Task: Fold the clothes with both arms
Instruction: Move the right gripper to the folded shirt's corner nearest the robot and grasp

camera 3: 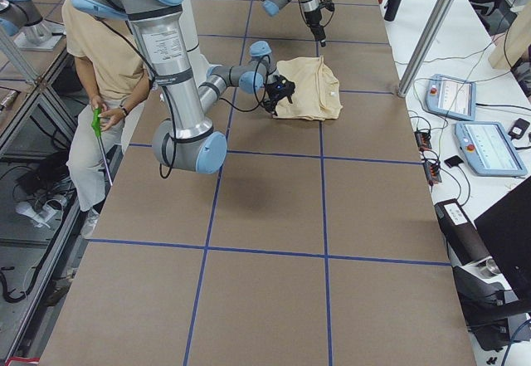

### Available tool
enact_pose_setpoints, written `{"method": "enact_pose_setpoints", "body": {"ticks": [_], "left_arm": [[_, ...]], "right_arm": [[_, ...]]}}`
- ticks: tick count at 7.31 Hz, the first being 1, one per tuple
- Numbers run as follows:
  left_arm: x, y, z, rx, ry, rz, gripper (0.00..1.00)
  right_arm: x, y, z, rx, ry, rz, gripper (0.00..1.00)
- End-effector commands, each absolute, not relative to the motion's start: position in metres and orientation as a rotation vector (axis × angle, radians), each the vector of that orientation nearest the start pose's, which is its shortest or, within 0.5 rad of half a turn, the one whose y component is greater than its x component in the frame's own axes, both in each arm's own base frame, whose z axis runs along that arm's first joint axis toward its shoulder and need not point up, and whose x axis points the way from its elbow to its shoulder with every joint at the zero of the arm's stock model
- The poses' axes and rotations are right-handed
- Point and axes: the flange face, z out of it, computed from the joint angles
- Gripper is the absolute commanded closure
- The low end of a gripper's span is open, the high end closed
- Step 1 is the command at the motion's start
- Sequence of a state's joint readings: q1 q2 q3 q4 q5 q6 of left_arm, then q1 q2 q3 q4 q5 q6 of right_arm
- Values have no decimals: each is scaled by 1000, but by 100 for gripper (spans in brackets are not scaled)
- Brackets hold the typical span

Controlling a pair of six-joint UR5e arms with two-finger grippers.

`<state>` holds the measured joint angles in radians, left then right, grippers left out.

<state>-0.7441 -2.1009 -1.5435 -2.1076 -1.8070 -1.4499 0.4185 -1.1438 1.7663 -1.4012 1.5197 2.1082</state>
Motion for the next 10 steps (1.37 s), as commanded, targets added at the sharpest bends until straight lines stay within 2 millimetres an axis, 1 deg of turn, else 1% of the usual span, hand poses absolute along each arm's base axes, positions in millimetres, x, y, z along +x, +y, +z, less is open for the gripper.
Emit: {"method": "enact_pose_setpoints", "body": {"ticks": [1,6,7,8,9,10], "left_arm": [[435,-550,304,240,1037,-441,0],[436,-549,305,238,1036,-441,0],[436,-549,305,238,1036,-441,0],[436,-549,306,237,1035,-442,0],[437,-549,304,237,1038,-441,0],[437,-549,304,237,1038,-442,0]], "right_arm": [[-526,-381,326,-1,-812,919,9],[-531,-373,330,-9,-798,904,9],[-531,-371,331,-10,-797,905,13],[-531,-371,332,-8,-797,905,31],[-529,-371,329,-10,-803,906,71],[-528,-370,331,-10,-801,904,100]]}}
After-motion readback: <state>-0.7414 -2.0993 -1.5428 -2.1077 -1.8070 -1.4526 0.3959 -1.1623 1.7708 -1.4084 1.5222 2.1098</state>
